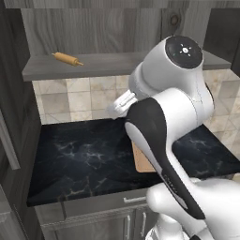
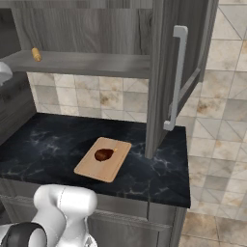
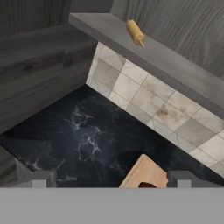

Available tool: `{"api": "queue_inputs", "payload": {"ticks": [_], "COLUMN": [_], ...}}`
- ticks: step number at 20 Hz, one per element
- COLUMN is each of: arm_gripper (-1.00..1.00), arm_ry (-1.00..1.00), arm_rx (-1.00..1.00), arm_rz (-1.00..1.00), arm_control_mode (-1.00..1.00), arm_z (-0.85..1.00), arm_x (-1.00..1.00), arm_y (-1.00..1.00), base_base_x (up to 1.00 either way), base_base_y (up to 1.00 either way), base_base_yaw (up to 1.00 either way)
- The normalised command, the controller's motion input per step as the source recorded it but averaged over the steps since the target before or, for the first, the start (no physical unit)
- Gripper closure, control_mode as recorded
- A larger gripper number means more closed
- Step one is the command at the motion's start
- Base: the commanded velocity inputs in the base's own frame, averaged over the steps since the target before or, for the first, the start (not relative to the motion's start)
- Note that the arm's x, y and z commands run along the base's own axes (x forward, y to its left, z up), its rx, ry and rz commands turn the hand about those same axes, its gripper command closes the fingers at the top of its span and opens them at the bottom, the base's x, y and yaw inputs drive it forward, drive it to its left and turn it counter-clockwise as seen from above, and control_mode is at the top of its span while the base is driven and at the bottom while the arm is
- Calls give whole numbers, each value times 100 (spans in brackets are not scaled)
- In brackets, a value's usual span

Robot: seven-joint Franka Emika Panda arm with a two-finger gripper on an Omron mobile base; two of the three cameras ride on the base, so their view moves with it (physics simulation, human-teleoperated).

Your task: Open the cabinet, retrieve the rolling pin, and place it next to the meat on the cutting board to prepare for tenderizing.

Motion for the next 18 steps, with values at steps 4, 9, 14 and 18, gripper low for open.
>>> {"api": "queue_inputs", "payload": {"ticks": [4,9,14,18], "arm_gripper": [-100,-100,-100,-100], "arm_ry": [0,-2,-5,-2], "arm_rx": [0,0,1,5], "arm_rz": [-12,-5,-2,0], "arm_control_mode": [-100,-100,-100,-100], "arm_z": [15,22,10,1], "arm_x": [51,47,21,0], "arm_y": [-29,-8,0,0], "base_base_x": [0,0,0,0], "base_base_y": [0,0,0,0], "base_base_yaw": [0,0,0,0]}}
